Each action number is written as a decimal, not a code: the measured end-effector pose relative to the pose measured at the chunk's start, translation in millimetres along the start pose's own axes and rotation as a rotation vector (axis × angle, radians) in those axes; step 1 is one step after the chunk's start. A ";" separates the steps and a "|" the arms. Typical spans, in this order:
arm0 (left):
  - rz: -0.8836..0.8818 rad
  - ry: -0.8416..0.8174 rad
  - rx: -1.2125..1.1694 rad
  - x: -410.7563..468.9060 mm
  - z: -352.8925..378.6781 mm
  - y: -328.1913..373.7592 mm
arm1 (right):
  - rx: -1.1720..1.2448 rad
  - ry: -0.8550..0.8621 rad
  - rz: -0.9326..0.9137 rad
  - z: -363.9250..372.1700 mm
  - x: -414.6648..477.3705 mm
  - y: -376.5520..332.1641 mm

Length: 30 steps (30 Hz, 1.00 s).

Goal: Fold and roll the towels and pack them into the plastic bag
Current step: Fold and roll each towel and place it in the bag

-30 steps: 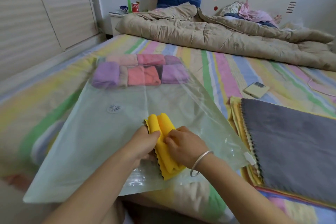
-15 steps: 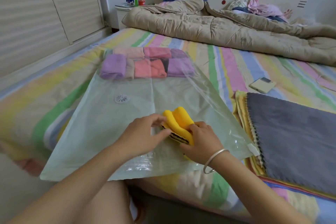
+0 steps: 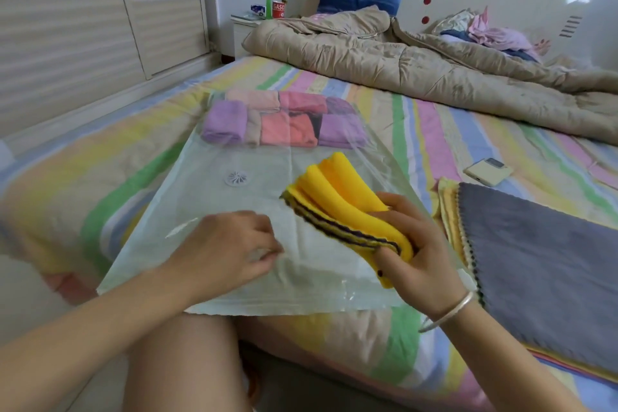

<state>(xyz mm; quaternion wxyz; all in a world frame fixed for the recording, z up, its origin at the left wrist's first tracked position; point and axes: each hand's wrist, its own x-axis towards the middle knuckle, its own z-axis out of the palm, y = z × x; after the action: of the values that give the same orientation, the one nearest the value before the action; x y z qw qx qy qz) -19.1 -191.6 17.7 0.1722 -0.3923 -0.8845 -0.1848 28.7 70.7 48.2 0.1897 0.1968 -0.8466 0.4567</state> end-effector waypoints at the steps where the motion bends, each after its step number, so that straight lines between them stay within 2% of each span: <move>1: -0.098 0.060 -0.081 3.0 -6.3 -1.1 | 0.019 -0.051 -0.064 -0.1 -3.5 -7.0; 5: -0.263 0.145 -0.315 13.3 -26.3 -10.8 | -0.078 -0.280 -0.127 9.0 -25.0 -13.7; 7: -0.304 0.204 -0.397 18.7 -33.3 -12.8 | -0.211 -0.306 -0.066 17.3 -34.5 -3.1; 11: -0.316 0.227 -0.509 28.2 -44.0 -7.5 | -0.282 -0.002 0.226 35.3 -21.5 7.3; 13: -0.315 0.235 -0.559 30.8 -48.9 -5.3 | -0.252 0.076 0.390 53.4 1.6 4.5; 15: -0.292 0.230 -0.573 33.9 -56.4 -1.5 | -0.226 0.013 0.555 71.2 33.0 3.4; 17: -0.253 0.169 -0.595 37.8 -65.1 -1.0 | -0.316 -0.114 0.669 89.6 66.4 8.7; 18: -0.243 0.114 -0.627 40.0 -69.6 -2.7 | -0.363 -0.127 0.674 98.2 83.3 14.9; 20: -0.252 0.045 -0.670 41.7 -75.3 -11.9 | -0.358 -0.045 0.690 114.8 115.3 24.0; 23: -0.274 0.178 -0.472 41.2 -67.9 -50.7 | -0.494 0.022 0.545 139.9 155.4 47.1; 27: -0.491 0.295 -0.424 41.1 -38.1 -129.8 | -0.368 0.152 0.420 160.5 204.2 68.5; 30: -0.694 0.284 -0.400 50.7 -18.3 -183.9 | -0.432 0.206 0.395 179.0 244.1 93.6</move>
<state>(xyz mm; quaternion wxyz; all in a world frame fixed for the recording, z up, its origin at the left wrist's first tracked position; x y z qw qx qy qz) -187.6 -282.8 21.2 0.1404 -0.0675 -0.8784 -0.4518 -251.7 -72.8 13.7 0.2195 -0.0639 -0.9223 0.3115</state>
